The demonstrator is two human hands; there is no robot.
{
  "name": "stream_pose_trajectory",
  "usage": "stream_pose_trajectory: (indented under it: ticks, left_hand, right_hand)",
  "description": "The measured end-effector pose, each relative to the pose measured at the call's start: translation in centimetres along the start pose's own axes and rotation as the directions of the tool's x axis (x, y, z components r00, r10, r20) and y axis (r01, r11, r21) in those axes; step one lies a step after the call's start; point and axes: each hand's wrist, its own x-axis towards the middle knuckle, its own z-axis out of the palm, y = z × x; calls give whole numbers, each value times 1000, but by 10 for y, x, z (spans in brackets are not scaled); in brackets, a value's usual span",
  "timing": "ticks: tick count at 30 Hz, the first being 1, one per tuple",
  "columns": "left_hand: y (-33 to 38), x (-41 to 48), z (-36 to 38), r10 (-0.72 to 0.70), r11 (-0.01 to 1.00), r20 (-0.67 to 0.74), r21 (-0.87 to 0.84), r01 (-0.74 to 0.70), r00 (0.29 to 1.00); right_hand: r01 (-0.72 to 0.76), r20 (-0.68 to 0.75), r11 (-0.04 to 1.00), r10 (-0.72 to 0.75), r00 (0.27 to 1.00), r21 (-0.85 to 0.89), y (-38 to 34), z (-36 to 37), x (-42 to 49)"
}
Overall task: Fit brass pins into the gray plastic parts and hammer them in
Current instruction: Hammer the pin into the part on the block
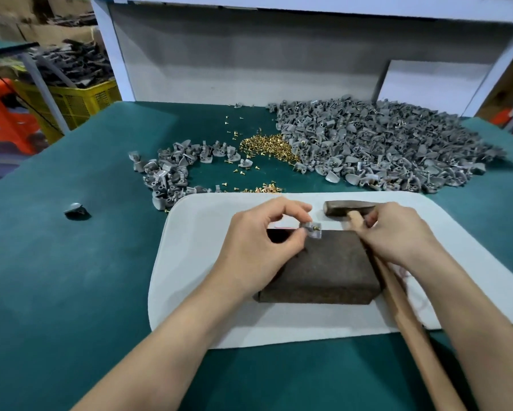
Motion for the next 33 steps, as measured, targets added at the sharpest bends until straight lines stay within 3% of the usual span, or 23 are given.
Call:
stream_pose_trajectory:
  ticks: [3, 4, 6, 7, 9, 13, 16, 18, 23, 28, 30, 33]
  left_hand:
    - [-6, 3, -2, -116, 987, 11, 111, 114, 993]
    - [-6, 3, -3, -161, 983, 27, 88, 158, 987]
    - [-8, 4, -3, -219, 976, 54, 29, 218, 974]
    - [-8, 4, -3, -239, 971, 68, 8, 239, 969]
    - [-7, 4, -3, -268, 962, 86, -34, 272, 960]
    - [-6, 4, -4, -304, 944, 118, -92, 315, 945]
    - [-4, 3, -4, -314, 933, 147, -135, 334, 938]
    - [-3, 2, -4, -319, 927, 160, -155, 343, 934]
    - [-4, 3, -4, -322, 926, 166, -150, 346, 932]
    - [-6, 3, -3, -319, 924, 141, -173, 341, 937]
    - [-6, 3, -3, -331, 915, 146, -191, 354, 932]
    - [-6, 3, -4, -347, 907, 153, -197, 373, 925]
  right_hand:
    - [-101, 209, 963, 47, 977, 251, 4, -21, -2]
    - [-182, 347, 894, 32, 937, 410, 6, -30, -6]
    - [-362, 534, 632, -97, 840, 685, 10, -41, -14]
    - [-408, 549, 500, -171, 818, 763, 11, -44, -20]
    - [-355, 489, 432, -251, 835, 829, 6, -52, -32]
    - [-193, 435, 614, -273, 858, 766, -19, -72, -59]
    - [-5, 381, 809, -272, 884, 588, -38, -73, -77]
    - [115, 274, 863, -279, 920, 492, -46, -70, -85]
    - [265, 88, 900, -313, 946, 345, -60, -79, -93]
    - [299, 122, 928, -331, 936, 222, -62, -67, -96]
    - [257, 150, 934, -299, 942, 249, -60, -67, -95]
    - [245, 35, 906, -274, 961, 346, -58, -82, -91]
